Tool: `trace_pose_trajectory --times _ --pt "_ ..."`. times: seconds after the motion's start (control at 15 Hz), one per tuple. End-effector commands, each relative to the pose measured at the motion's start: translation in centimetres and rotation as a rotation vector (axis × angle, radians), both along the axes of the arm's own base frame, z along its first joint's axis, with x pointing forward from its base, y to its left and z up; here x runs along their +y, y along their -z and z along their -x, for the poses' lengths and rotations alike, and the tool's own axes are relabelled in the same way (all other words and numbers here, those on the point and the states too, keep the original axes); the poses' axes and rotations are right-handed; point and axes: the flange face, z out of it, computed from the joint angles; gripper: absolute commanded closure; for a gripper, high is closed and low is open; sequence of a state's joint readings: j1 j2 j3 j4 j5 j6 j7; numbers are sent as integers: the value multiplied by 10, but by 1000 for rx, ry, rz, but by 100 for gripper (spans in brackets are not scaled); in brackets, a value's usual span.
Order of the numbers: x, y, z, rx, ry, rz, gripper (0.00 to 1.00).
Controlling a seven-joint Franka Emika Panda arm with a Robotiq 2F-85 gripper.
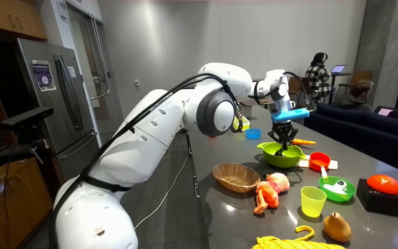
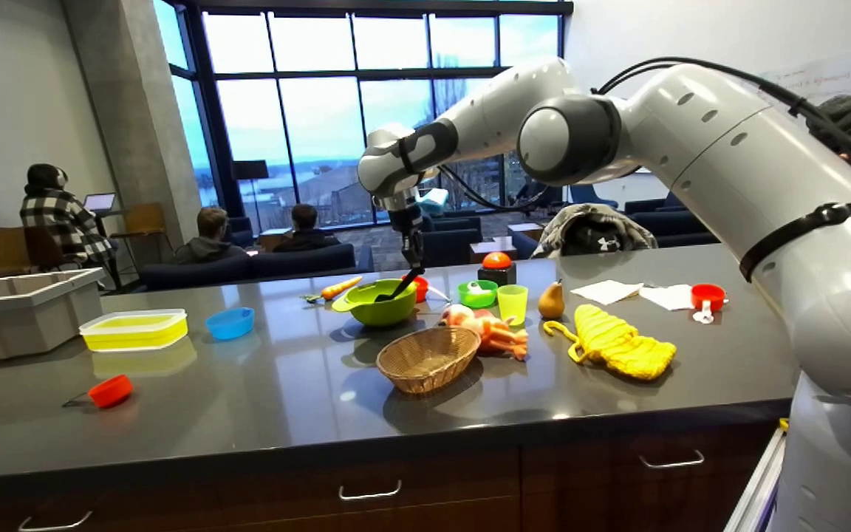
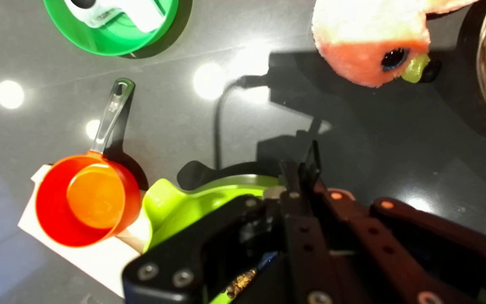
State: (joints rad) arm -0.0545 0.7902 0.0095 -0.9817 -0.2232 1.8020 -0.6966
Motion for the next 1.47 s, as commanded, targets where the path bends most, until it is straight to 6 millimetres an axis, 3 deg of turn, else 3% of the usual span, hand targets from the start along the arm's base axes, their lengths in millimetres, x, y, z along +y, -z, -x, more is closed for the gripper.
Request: trace_pose_trajectory --times 0.0,0.87,1.4 --pt "-5 -7 -8 -16 -5 -5 99" --pt "-49 14 -8 -4 64 -11 99" --pt "-52 6 -4 -1 69 1 99"
